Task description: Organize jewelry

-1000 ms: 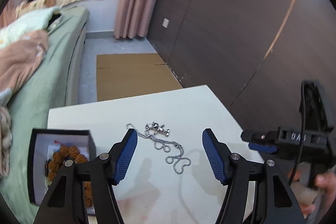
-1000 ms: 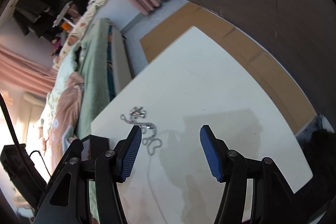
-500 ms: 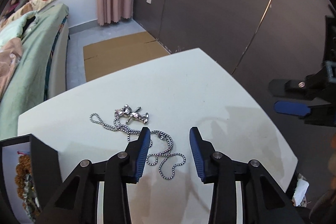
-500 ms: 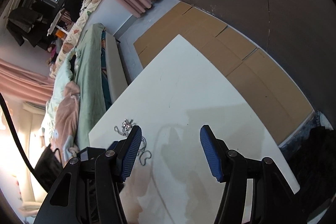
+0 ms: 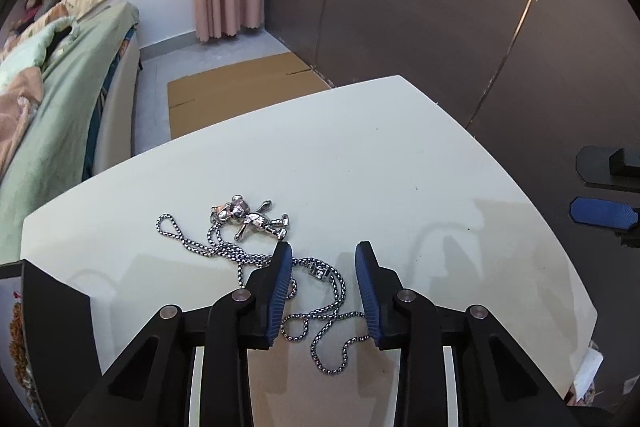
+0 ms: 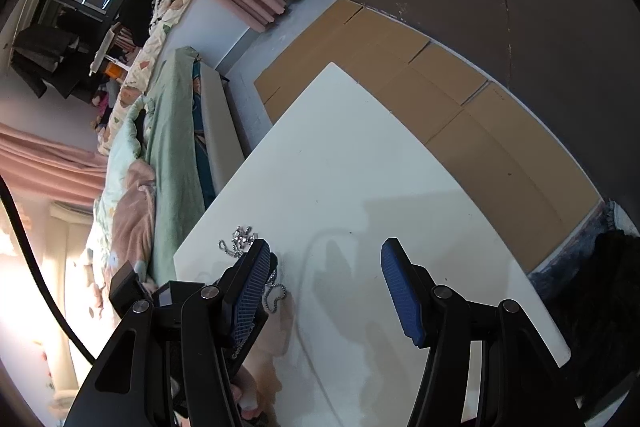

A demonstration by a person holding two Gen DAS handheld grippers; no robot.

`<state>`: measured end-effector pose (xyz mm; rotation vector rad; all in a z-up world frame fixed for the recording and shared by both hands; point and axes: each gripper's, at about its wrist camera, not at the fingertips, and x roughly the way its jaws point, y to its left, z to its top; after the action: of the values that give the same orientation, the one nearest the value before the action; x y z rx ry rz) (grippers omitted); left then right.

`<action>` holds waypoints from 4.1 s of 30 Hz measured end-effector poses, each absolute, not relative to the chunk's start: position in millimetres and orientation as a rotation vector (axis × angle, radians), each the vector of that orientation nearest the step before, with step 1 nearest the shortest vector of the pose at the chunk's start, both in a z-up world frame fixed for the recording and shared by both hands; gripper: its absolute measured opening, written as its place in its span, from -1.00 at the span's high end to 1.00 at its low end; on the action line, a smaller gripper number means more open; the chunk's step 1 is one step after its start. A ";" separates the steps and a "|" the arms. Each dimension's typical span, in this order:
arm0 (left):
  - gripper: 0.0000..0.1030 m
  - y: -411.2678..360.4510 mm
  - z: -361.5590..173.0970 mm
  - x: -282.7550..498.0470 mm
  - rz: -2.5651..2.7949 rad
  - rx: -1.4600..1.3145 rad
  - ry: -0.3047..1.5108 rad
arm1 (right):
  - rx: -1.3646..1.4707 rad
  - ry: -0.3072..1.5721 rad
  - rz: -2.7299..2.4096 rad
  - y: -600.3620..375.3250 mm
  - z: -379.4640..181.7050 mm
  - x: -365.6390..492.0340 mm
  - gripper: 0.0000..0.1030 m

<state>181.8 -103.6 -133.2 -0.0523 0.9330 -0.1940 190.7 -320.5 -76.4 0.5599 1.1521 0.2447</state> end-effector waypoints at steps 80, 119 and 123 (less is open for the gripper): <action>0.78 96.3 -42.0 99.0 -0.027 -0.495 0.763 | 0.302 1.079 0.479 -161.9 -102.5 204.0 0.91; -1.00 129.5 -14.6 44.4 0.014 -0.584 0.613 | 0.344 0.647 0.763 -151.5 145.0 113.3 0.97; -1.00 138.9 -12.6 39.1 0.021 -0.614 0.588 | 0.292 0.572 0.756 -141.2 189.3 104.3 0.97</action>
<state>39.1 138.9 -12.6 -0.6144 0.5882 0.0205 104.3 -141.2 189.3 0.2920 0.5719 0.7563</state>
